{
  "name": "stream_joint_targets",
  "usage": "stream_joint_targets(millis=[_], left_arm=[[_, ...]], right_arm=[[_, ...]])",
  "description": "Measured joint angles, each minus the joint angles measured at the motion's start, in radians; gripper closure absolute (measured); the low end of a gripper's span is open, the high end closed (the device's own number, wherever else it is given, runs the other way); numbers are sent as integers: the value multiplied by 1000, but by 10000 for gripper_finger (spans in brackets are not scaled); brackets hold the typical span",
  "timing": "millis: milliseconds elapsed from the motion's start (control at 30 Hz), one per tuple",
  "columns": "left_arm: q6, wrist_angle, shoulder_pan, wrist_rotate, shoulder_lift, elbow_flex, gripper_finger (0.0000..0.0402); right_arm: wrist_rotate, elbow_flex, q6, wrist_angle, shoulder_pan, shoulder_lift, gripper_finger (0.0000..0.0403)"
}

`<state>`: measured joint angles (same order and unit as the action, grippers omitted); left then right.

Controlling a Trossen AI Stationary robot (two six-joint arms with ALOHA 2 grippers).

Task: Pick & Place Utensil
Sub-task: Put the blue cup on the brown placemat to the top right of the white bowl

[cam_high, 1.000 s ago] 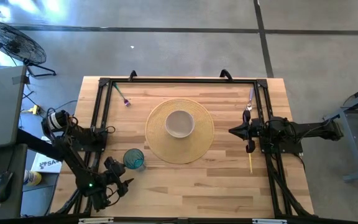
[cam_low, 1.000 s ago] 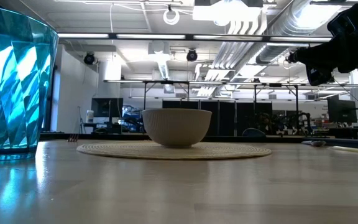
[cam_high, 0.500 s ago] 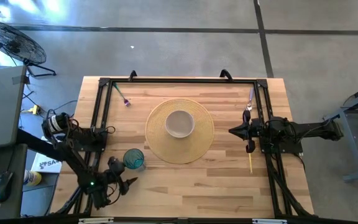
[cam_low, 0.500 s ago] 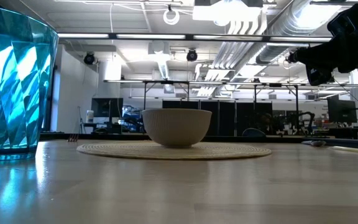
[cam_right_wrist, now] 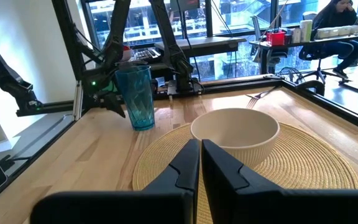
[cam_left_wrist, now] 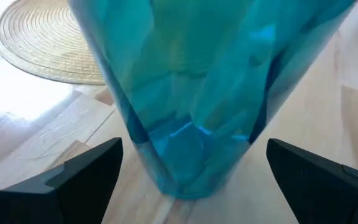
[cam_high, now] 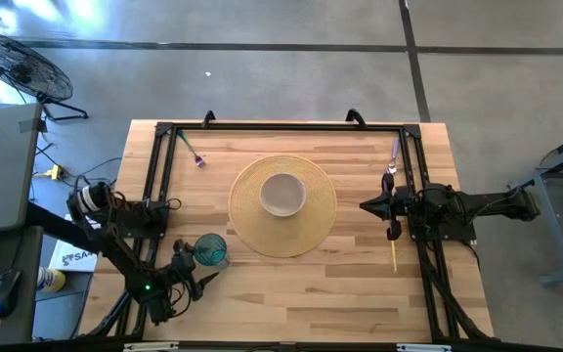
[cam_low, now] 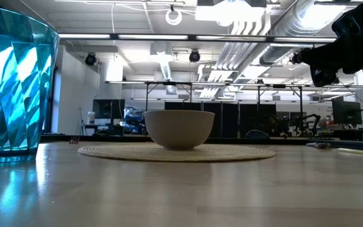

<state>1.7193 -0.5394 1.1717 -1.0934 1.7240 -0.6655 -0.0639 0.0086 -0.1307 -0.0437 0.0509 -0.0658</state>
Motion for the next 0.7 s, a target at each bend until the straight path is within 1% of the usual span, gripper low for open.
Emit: stream_joint_targets(millis=[167, 300, 467, 600, 700], left_arm=[[34, 15, 0, -49, 67, 0, 11], [39, 25, 0, -113, 97, 0, 11], [39, 25, -9, -147, 100, 0, 12], [38, 31, -42, -148, 100, 0, 12], [9, 63, -58, -149, 100, 0, 12]], right_arm=[[0, 0, 0, 0, 0, 0, 391], [0, 0, 0, 0, 0, 0, 391], [0, 0, 0, 0, 0, 0, 391], [0, 0, 0, 0, 0, 0, 391], [0, 0, 0, 0, 0, 0, 391]])
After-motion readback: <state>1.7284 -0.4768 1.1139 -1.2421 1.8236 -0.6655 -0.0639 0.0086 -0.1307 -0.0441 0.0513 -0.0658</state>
